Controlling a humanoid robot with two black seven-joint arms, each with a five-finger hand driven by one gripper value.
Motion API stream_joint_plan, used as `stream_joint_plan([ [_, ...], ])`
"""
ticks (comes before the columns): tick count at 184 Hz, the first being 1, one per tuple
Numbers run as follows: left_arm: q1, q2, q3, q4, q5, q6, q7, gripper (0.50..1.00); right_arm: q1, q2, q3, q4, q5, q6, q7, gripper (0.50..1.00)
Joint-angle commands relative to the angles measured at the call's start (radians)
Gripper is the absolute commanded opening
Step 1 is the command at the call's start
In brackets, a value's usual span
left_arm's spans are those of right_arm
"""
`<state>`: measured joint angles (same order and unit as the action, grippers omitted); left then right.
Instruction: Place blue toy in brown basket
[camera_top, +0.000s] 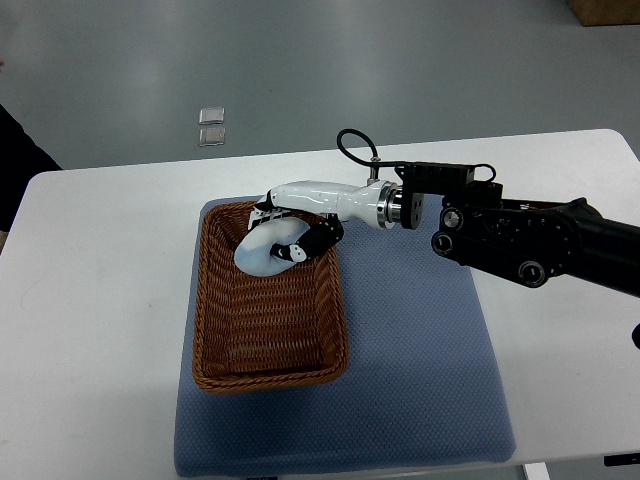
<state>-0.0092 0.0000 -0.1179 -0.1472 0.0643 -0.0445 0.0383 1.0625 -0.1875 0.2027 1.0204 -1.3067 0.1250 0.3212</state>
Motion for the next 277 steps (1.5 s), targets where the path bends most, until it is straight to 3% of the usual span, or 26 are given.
stream_joint_plan([
  [1,0.000,0.000,0.000,0.000,0.000,0.000,0.000,1.000,-0.007,0.017,-0.003,-0.026,0.001,0.001,-0.004,0.817],
  [17,0.000,0.000,0.001,0.000,0.000,0.000,0.000,1.000,-0.012,0.014,0.000,-0.029,0.003,-0.002,-0.004,0.895],
  [40,0.000,0.000,0.000,0.000,0.000,0.000,0.000,1.000,-0.016,-0.001,0.010,-0.028,0.014,-0.007,-0.004,0.909],
  [84,0.000,0.000,0.000,0.000,0.000,0.000,0.000,1.000,-0.056,-0.058,0.124,-0.036,0.112,-0.039,-0.007,0.909],
  [105,0.000,0.000,0.001,0.000,0.000,0.000,0.000,1.000,-0.105,-0.084,0.242,-0.075,0.188,-0.047,-0.039,0.909],
  [186,0.000,0.000,0.000,-0.002,0.000,0.000,0.000,1.000,-0.423,-0.127,0.701,-0.144,0.561,-0.179,-0.113,0.907],
  [218,0.000,0.000,-0.003,-0.002,0.002,0.000,0.000,1.000,-0.475,-0.124,0.725,-0.154,0.741,-0.228,-0.111,0.907],
  [277,0.000,0.000,-0.006,-0.003,0.000,0.000,0.000,1.000,-0.513,-0.119,0.724,-0.145,0.863,-0.214,-0.103,0.909],
])
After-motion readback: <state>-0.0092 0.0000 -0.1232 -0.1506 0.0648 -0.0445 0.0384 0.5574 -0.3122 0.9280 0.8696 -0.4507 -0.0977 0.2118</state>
